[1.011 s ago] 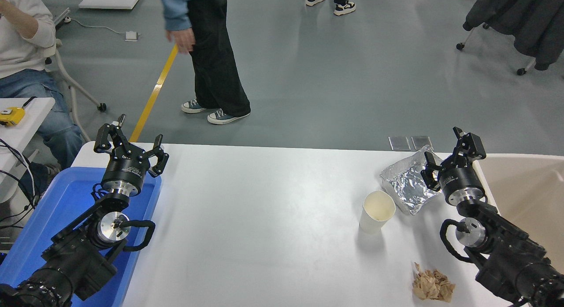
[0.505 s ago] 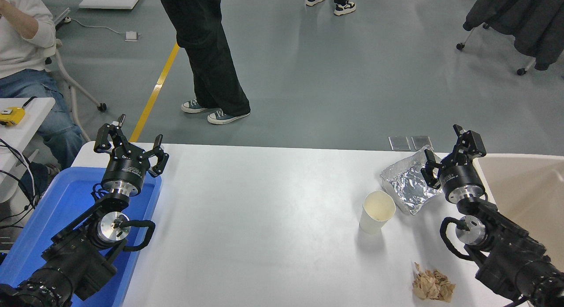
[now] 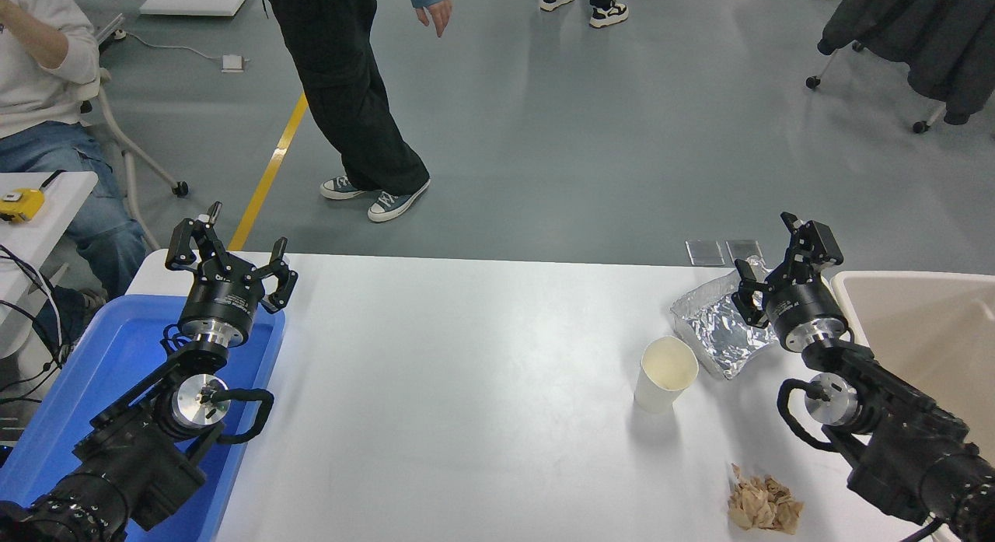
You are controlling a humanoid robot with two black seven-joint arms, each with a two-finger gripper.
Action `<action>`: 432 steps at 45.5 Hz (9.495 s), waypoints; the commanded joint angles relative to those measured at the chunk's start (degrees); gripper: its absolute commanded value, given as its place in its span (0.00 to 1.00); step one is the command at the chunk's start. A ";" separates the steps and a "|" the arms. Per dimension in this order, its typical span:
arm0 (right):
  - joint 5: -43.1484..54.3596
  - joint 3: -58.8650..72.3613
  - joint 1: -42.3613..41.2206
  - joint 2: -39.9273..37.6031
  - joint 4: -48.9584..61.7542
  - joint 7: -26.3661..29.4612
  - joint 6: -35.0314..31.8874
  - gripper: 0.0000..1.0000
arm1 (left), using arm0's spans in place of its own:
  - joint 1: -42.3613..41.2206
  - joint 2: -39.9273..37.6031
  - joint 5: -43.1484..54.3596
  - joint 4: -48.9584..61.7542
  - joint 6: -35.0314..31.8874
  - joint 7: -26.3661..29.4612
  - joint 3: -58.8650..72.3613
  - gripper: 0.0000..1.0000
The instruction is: Dispose of the paper cup in the dustbin
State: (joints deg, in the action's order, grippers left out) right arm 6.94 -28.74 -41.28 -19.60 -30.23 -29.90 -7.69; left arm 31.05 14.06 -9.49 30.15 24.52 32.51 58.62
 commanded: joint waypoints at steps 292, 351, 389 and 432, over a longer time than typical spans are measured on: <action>14.86 25.85 3.65 -26.73 6.92 7.58 10.86 0.00 | 0.06 0.00 0.00 0.00 0.00 0.01 0.00 1.00; -9.23 20.74 11.22 -4.75 29.71 10.21 14.37 0.00 | 0.06 0.00 0.00 0.00 0.00 0.01 0.00 1.00; -9.14 21.18 10.87 -5.36 29.62 10.21 13.67 1.00 | 0.06 0.00 0.00 0.00 0.00 0.01 0.00 1.00; -8.97 21.62 5.07 -5.01 29.71 9.60 14.02 1.00 | 0.06 0.00 0.00 0.00 0.00 0.01 0.00 1.00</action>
State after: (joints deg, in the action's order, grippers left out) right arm -2.28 -7.55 -34.47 -24.93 -0.45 -20.18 6.36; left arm 31.11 14.06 -9.50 30.15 24.52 32.54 58.62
